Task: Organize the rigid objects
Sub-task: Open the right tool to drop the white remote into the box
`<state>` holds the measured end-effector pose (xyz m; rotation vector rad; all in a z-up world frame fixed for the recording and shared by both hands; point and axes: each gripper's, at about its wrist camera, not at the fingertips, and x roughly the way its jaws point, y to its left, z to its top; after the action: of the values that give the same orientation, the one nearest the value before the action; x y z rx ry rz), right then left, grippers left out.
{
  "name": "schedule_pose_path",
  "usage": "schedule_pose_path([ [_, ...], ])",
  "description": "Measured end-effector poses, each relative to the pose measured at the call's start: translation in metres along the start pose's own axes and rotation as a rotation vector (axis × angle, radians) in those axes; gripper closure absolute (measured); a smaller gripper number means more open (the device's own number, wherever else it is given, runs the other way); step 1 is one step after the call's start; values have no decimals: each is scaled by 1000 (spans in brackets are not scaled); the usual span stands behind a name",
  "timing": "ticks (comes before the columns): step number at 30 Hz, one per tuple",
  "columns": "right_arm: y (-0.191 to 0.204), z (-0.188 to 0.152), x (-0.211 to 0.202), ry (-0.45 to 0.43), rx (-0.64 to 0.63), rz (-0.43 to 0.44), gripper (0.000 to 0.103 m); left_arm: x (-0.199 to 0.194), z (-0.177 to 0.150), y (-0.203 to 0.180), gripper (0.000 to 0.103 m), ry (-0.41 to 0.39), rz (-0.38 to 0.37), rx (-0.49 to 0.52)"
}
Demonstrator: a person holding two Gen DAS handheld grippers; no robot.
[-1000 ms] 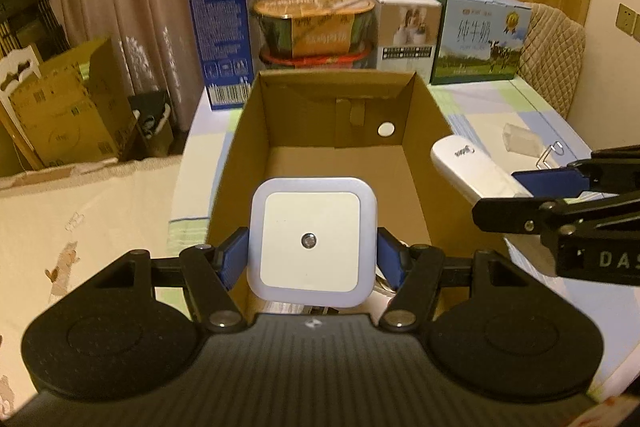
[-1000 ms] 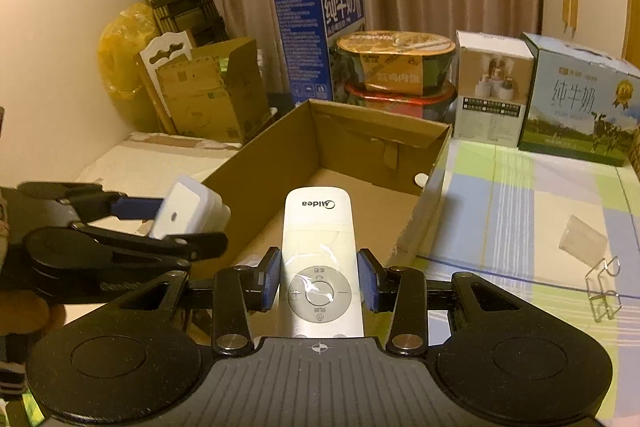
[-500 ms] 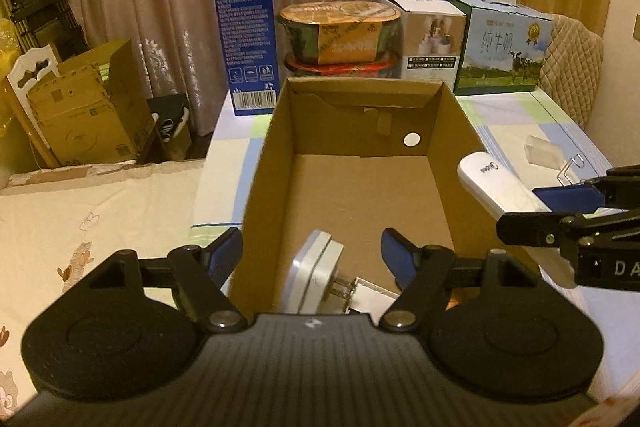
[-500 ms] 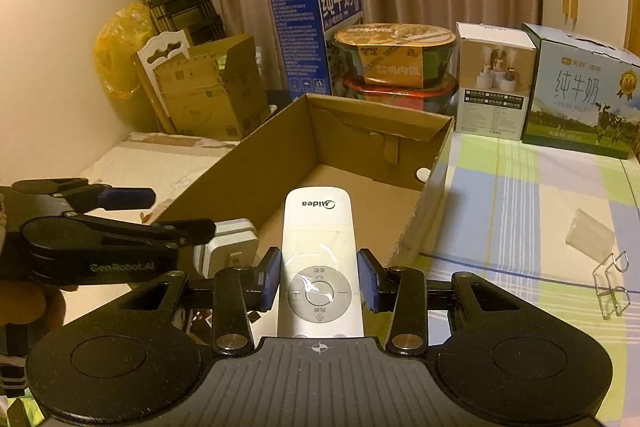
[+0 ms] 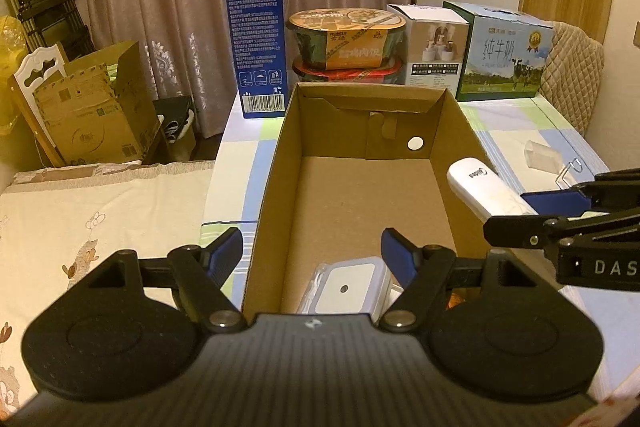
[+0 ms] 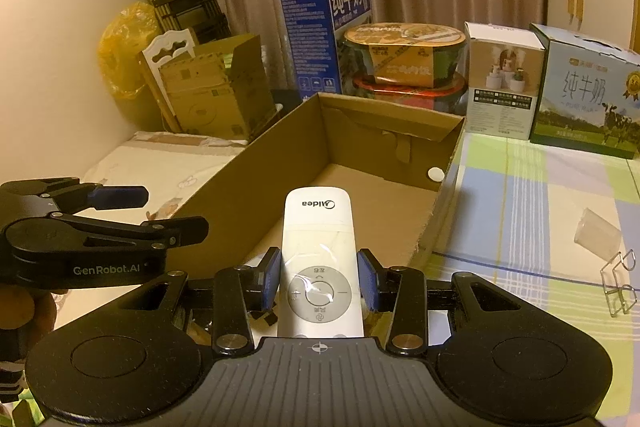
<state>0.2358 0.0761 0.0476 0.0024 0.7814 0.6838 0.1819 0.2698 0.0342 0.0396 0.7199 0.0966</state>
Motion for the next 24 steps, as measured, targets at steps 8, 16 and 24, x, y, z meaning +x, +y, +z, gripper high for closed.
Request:
schedule_pose_path([
  [8, 2, 1, 6, -7, 7, 15, 65, 0, -1, 5, 31, -2, 4, -8],
  [16, -5, 5, 7, -35, 38, 18, 60, 0, -3, 8, 30, 2, 8, -16],
  [24, -20, 3, -13, -57, 58, -7, 56, -6, 1, -1, 30, -9, 1, -8],
])
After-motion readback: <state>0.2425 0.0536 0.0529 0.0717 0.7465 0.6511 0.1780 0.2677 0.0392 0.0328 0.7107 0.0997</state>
